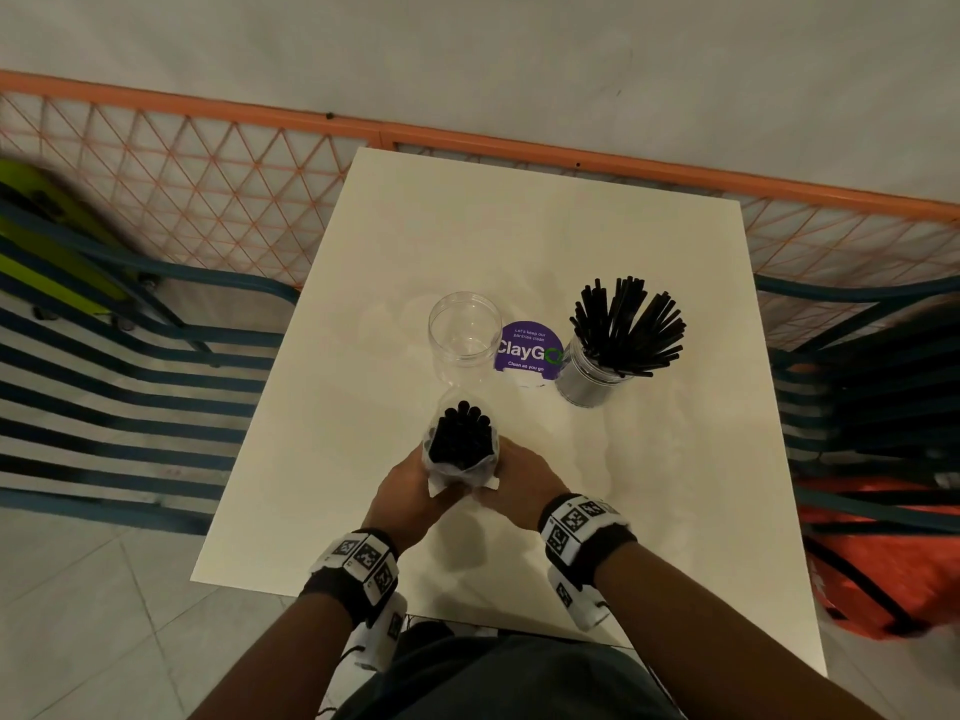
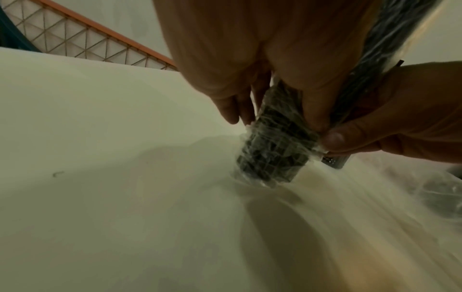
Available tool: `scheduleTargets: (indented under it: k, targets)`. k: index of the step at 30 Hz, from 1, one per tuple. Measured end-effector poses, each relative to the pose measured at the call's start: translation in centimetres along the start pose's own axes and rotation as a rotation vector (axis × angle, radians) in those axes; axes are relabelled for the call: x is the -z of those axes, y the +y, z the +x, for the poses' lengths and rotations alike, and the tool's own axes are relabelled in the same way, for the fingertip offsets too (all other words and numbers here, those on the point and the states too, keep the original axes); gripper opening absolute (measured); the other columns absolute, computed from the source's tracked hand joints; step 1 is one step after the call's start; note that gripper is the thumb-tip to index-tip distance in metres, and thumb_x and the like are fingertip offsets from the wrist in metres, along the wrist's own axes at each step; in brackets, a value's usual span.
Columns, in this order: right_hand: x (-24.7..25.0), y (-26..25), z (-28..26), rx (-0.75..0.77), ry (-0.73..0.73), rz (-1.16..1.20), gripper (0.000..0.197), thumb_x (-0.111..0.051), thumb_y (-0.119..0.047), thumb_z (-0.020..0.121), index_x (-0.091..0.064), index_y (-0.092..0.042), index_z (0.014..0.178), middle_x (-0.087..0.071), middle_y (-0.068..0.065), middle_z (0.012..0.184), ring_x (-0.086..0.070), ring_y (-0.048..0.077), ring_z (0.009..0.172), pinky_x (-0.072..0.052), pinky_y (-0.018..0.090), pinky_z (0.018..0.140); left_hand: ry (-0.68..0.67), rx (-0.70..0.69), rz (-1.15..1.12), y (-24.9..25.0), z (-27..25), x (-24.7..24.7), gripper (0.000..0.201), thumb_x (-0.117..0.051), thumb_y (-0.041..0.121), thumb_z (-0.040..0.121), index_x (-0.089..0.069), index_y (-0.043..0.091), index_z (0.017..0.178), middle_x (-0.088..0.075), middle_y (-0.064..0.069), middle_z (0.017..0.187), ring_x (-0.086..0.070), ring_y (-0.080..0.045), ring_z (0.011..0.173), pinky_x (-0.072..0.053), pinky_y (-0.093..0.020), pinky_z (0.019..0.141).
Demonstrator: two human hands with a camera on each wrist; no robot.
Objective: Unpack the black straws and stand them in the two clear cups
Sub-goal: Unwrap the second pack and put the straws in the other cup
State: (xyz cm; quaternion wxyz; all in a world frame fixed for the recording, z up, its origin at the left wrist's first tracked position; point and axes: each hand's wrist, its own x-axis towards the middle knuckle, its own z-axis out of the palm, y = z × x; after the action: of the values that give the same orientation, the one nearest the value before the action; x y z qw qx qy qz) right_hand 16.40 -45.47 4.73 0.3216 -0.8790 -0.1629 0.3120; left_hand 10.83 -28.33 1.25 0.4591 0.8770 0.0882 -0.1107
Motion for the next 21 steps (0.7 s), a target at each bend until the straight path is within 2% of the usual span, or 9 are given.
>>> scheduleTargets:
  k: [2,4,7,8,11,13,16,18,21]
  targets:
    - [0.3,-0.4,-0.3,0.045,-0.009,0.098,0.069,-0.07,-0.023,0.08,-0.037,-0.021,0.141,-0.056,0.005,0.131,-0.057,0.023,0.109,-0.049,0.036,0.093,0.009,-0.005,0.009,0.4,-0.1,0.0,0.05,-0.076,0.028,0.086,-0.058,0.011,0.129,-0.057,0.009,0.11,-0.052,-0.009,0.098,-0.04,-0.018,0.079]
    - [0.3,-0.7,-0.5,0.063,0.065,0.134,0.081,-0.074,-0.045,0.071,-0.034,-0.031,0.141,-0.054,-0.005,0.133,-0.056,0.015,0.113,-0.049,0.035,0.095,-0.002,-0.011,0.021,0.1,0.0,-0.1,0.05,-0.068,0.039,0.082,-0.061,0.012,0.123,-0.058,0.008,0.111,-0.054,-0.012,0.097,-0.044,-0.018,0.078]
    - [-0.6,-0.9,0.3,0.006,0.158,0.145,0.093,-0.076,-0.076,0.05,-0.041,-0.043,0.129,-0.058,-0.021,0.117,-0.057,0.003,0.106,-0.049,0.026,0.09,-0.043,-0.011,0.097,-0.9,0.7,-1.0,0.047,-0.053,0.048,0.08,-0.058,0.021,0.118,-0.064,-0.002,0.113,-0.06,-0.023,0.101,-0.055,-0.044,0.086]
    - [-0.9,-0.9,0.8,-0.032,0.16,0.175,0.088,-0.077,-0.076,0.048,-0.046,-0.042,0.124,-0.06,-0.023,0.106,-0.059,0.002,0.101,-0.048,0.022,0.087,-0.054,-0.032,0.144,-1.4,0.9,-1.4,0.051,-0.055,0.051,0.081,-0.056,0.022,0.123,-0.063,-0.005,0.118,-0.059,-0.025,0.106,-0.054,-0.045,0.091]
    - [-1.0,-0.8,1.6,-0.094,0.167,0.21,0.067,-0.082,-0.061,0.056,-0.054,-0.035,0.11,-0.056,-0.025,0.083,-0.058,-0.002,0.084,-0.041,0.011,0.072,-0.096,-0.074,0.348,-2.1,1.0,-2.1,0.076,-0.059,0.062,0.078,-0.05,0.018,0.14,-0.055,-0.008,0.136,-0.051,-0.028,0.12,-0.044,-0.037,0.102]
    - [-1.1,-0.5,1.7,-0.087,0.157,0.207,0.06,-0.084,-0.051,0.059,-0.053,-0.035,0.108,-0.053,-0.026,0.08,-0.054,-0.005,0.077,-0.036,0.006,0.067,-0.118,-0.066,0.403,-2.5,0.7,-2.4,0.077,-0.061,0.061,0.08,-0.047,0.018,0.142,-0.053,-0.008,0.139,-0.048,-0.029,0.123,-0.04,-0.036,0.104]
    - [-1.4,0.1,2.0,-0.11,0.134,0.216,0.063,-0.084,-0.051,0.06,-0.056,-0.029,0.112,-0.054,-0.024,0.082,-0.055,0.0,0.08,-0.044,0.011,0.073,-0.124,-0.072,0.349,-2.6,0.7,-2.7,0.083,-0.07,0.057,0.078,-0.04,0.02,0.145,-0.05,-0.004,0.142,-0.047,-0.026,0.126,-0.04,-0.034,0.106]
    - [-1.3,0.1,2.1,-0.143,0.129,0.222,0.059,-0.085,-0.052,0.059,-0.059,-0.027,0.106,-0.056,-0.02,0.082,-0.057,0.003,0.077,-0.047,0.014,0.072,-0.093,-0.058,0.159,-2.0,0.7,-2.6,0.085,-0.081,0.054,0.069,-0.044,0.024,0.138,-0.056,0.0,0.133,-0.056,-0.02,0.118,-0.05,-0.032,0.098]
    - [-0.8,-0.4,1.8,-0.174,0.138,0.381,0.055,-0.085,-0.056,0.057,-0.063,-0.028,0.099,-0.068,-0.008,0.092,-0.066,0.007,0.082,-0.056,0.024,0.075,-0.014,0.0,-0.189,-0.6,0.2,-2.2,0.08,-0.092,0.039,0.061,-0.044,0.031,0.124,-0.066,0.001,0.112,-0.07,-0.014,0.087,-0.06,-0.03,0.069]
